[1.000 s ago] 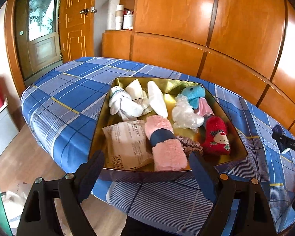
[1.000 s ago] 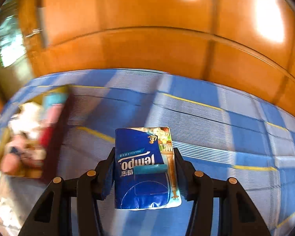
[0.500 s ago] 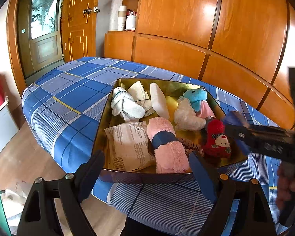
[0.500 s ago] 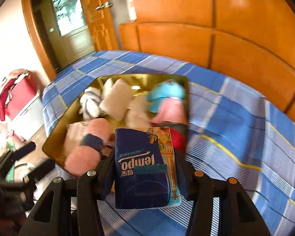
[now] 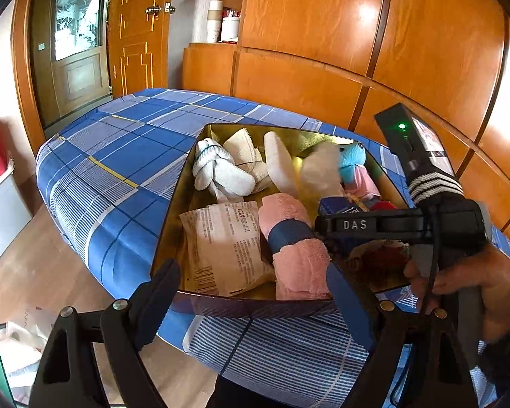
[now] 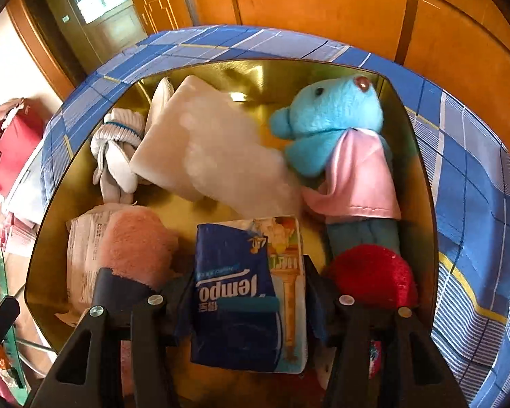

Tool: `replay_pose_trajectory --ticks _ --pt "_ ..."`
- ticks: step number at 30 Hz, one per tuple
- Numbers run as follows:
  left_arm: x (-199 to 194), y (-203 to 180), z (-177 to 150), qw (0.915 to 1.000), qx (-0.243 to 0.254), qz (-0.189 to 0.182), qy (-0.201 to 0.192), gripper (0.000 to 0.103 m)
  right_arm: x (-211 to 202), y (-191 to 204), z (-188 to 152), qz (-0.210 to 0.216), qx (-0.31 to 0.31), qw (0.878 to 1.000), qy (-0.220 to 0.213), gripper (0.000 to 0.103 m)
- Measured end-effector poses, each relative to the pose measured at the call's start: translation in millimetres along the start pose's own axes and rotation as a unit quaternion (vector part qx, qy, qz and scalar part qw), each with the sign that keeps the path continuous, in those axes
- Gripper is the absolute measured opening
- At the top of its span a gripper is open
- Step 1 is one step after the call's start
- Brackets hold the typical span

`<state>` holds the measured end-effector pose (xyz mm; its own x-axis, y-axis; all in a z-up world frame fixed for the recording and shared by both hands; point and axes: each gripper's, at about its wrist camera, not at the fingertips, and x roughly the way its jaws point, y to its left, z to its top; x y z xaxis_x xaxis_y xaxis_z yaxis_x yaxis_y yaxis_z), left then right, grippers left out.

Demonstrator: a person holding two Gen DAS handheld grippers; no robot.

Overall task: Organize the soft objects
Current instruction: 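Carry the blue tissue packet into the tray with the right tool, then open the right tool and withdraw it from the tray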

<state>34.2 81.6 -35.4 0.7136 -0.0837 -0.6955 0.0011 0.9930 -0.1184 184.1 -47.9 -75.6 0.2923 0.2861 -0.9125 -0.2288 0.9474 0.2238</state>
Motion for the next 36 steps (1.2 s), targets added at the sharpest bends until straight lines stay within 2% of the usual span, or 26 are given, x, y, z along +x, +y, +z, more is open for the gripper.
replay_pose_trajectory --ticks 9,13,20,24,29,34,36 --pt "5.2 -5.2 2.7 1.0000 0.006 0.002 0.003 0.088 -17.9 -8.6 -14.6 0.009 0.000 0.999 -0.034 0.059" --pt "6.0 -8.2 1.9 0.9999 0.011 0.005 0.007 0.088 -33.9 -5.8 -19.3 0.009 -0.011 0.998 -0.062 0.065" --pt "2.4 -10.9 2.9 0.9999 0.014 0.006 0.002 0.088 -61.4 -3.7 -29.5 0.009 -0.014 0.994 -0.109 0.066" --pt "0.9 -11.0 4.0 0.9999 0.015 0.007 -0.001 0.088 -69.6 -5.5 -38.6 0.008 -0.026 0.993 -0.112 0.066" --pt "4.2 -13.4 3.5 0.9998 0.016 0.009 0.004 0.088 -47.6 -9.4 -40.2 -0.014 -0.035 0.997 -0.072 0.066" --pt "5.1 -14.9 5.0 0.9996 0.021 0.018 0.004 0.088 -39.1 -4.1 -41.8 -0.033 -0.051 0.995 -0.077 0.065" --pt "4.8 -15.2 6.4 0.9996 0.020 0.021 0.002 0.088 -43.5 -5.5 -44.3 -0.025 -0.040 0.995 -0.085 0.066"
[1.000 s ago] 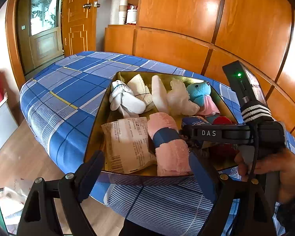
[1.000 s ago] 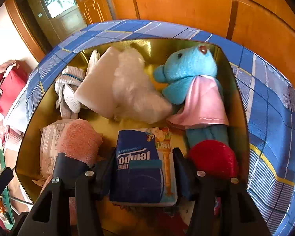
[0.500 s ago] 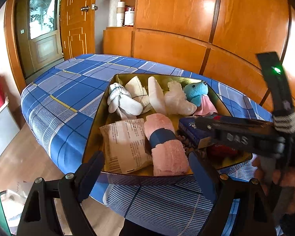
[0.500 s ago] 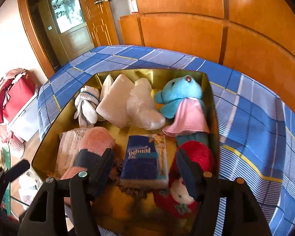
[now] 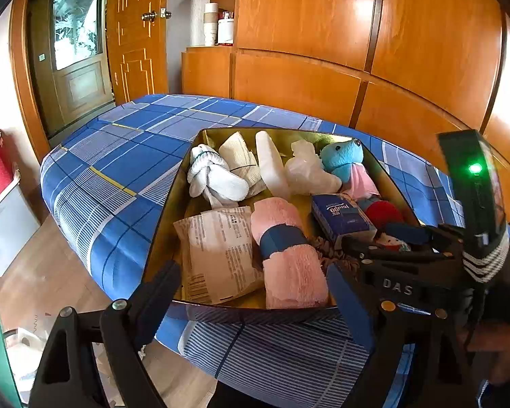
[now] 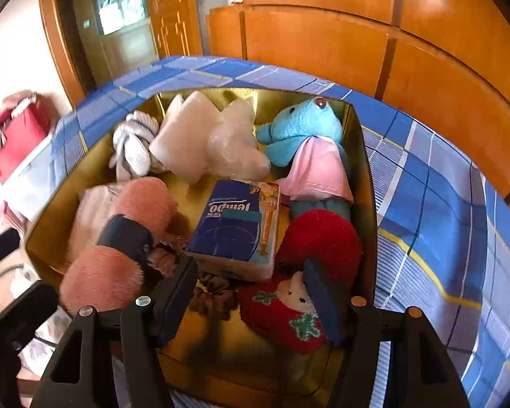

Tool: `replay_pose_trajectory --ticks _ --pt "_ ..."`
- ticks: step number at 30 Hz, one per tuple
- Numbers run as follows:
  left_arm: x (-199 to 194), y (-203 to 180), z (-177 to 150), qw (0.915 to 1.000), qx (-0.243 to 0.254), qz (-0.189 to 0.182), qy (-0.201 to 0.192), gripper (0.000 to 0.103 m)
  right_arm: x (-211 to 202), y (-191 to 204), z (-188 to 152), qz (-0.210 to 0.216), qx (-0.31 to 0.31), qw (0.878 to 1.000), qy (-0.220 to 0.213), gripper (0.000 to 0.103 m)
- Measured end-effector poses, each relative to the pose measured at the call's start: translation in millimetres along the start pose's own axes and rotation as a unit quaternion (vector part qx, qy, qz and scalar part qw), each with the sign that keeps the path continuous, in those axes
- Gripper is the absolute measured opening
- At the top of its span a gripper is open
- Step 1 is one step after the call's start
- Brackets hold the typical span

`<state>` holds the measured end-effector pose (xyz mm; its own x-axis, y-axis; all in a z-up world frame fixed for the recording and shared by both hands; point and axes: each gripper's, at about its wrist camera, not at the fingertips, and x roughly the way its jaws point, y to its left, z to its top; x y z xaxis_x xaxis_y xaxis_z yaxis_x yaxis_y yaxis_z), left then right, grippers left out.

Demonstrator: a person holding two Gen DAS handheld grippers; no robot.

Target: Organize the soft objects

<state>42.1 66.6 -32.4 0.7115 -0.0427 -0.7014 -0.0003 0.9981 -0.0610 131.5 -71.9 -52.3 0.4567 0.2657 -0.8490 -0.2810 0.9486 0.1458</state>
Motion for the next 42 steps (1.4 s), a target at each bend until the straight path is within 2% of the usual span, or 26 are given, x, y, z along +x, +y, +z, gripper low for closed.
replay_pose_trajectory --ticks 6,13,17,24,31,42 --pt "-4.7 -2.9 2.2 1.0000 0.001 0.006 -0.008 0.093 -36.8 -4.0 -12.0 -0.010 0.034 0.997 -0.065 0.066" --pt "-13.3 -7.5 1.7 0.9998 0.001 0.010 -0.019 0.100 -70.7 -14.9 -28.7 -0.063 0.079 0.990 -0.101 0.067" --pt "-19.3 -12.7 -0.9 0.9996 0.001 0.008 -0.026 0.103 -82.2 -22.8 -39.2 -0.092 0.109 0.985 -0.103 0.068" --pt "-26.3 -13.5 -7.8 0.9996 -0.004 0.008 -0.025 0.103 -97.4 -28.2 -52.5 -0.112 0.128 0.978 -0.121 0.068" --pt "-33.5 -8.2 -5.3 0.9989 -0.018 0.028 -0.034 0.103 -113.0 -11.0 -50.8 -0.131 0.093 0.976 -0.150 0.068" --pt "-34.8 -4.3 -6.8 0.9975 -0.029 0.050 -0.040 0.103 -106.6 -5.4 -51.3 -0.136 0.092 0.976 -0.141 0.068"
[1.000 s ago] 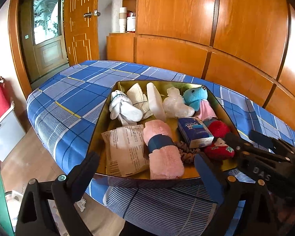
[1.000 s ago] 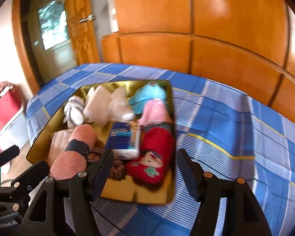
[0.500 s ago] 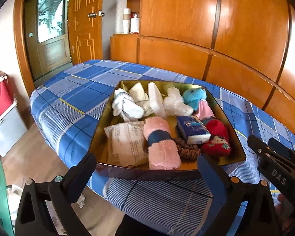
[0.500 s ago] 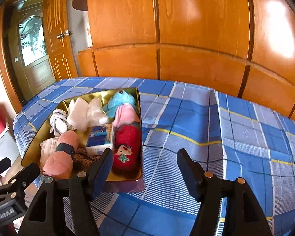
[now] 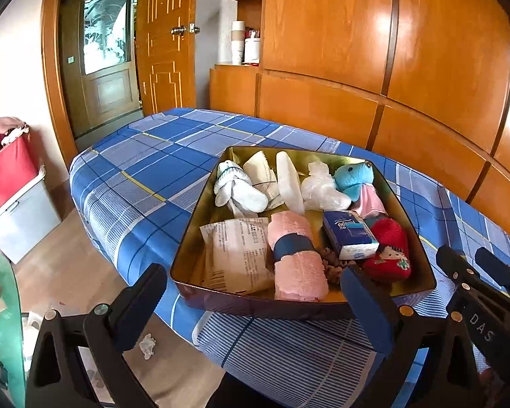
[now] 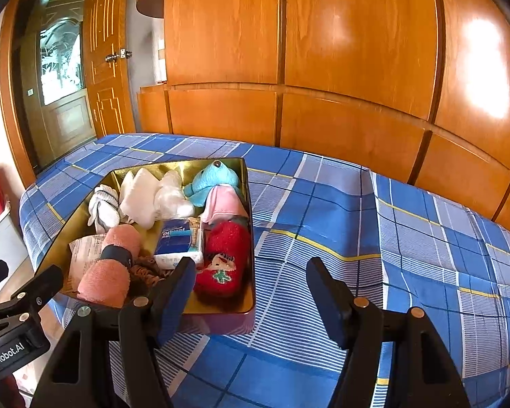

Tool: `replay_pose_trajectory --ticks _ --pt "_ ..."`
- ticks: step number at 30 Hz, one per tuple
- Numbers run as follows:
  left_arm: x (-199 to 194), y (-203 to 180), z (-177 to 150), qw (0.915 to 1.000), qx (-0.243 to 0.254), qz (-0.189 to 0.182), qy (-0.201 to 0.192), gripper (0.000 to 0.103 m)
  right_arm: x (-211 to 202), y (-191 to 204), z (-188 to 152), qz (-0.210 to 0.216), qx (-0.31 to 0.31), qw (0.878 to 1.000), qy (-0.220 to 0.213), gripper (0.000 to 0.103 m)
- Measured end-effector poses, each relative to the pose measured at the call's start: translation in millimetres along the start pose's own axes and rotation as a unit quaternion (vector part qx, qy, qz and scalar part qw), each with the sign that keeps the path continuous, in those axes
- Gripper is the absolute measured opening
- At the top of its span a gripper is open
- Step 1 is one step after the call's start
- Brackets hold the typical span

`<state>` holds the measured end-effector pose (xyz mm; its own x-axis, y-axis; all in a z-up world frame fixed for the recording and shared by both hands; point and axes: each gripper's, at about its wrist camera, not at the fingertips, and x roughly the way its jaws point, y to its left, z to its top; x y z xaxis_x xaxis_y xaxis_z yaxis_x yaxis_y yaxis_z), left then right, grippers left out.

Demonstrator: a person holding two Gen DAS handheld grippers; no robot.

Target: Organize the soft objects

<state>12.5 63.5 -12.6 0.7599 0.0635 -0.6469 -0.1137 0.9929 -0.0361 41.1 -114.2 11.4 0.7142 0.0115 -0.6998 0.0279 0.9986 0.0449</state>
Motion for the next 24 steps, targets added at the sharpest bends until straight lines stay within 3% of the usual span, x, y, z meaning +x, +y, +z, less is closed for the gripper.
replay_pose_trajectory --ticks 24 --pt "6.5 7.7 -0.2 0.9999 -0.006 0.012 0.010 0.103 14.0 9.5 -6.2 0.013 -0.019 1.000 0.016 0.068"
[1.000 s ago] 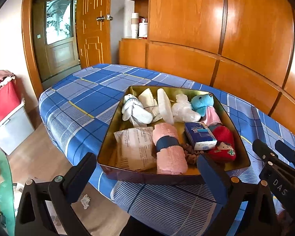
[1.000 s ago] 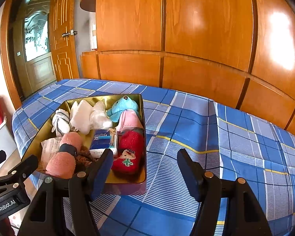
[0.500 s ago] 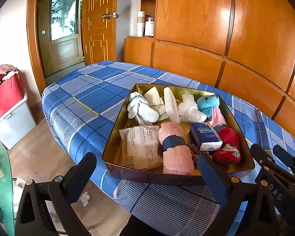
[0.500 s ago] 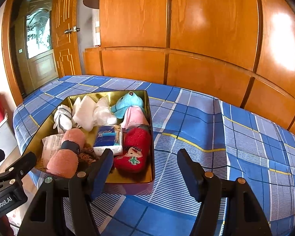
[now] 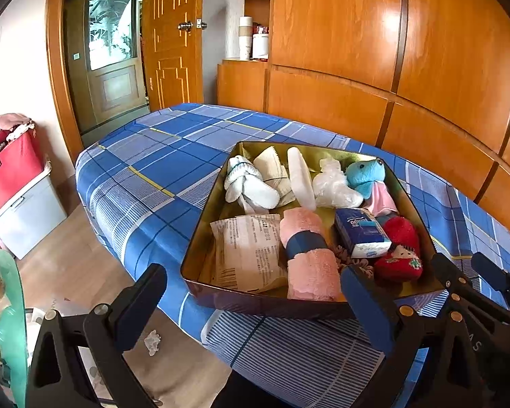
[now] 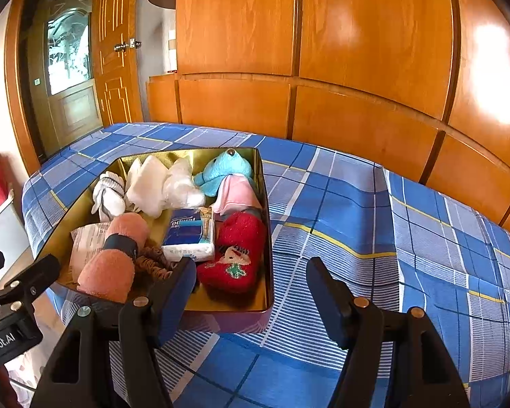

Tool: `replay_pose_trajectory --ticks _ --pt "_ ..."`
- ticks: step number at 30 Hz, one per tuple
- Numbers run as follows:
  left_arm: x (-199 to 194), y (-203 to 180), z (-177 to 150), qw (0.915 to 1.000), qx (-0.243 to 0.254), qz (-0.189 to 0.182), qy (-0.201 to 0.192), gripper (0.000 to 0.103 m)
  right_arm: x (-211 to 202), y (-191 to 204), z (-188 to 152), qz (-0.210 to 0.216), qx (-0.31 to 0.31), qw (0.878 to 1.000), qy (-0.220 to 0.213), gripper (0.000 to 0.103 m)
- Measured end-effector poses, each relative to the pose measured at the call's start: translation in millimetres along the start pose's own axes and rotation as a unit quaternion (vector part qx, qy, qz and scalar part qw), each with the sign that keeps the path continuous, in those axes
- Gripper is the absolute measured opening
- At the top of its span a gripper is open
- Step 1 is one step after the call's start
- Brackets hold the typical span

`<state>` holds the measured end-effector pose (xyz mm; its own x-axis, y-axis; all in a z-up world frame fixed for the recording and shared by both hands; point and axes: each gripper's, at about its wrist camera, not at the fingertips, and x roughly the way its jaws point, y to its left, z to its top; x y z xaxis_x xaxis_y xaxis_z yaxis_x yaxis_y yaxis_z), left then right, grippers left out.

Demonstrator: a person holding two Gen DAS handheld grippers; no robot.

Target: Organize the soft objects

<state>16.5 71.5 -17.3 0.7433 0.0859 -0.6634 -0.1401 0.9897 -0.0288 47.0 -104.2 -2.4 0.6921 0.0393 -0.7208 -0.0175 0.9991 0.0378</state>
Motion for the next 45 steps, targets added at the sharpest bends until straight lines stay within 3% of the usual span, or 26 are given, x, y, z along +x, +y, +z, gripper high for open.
replay_pose_trajectory --ticks 45 --pt "2.2 -2.7 -0.8 0.9999 0.001 0.000 0.010 0.102 6.8 -4.8 -6.0 0.007 0.002 1.000 0.015 0.068"
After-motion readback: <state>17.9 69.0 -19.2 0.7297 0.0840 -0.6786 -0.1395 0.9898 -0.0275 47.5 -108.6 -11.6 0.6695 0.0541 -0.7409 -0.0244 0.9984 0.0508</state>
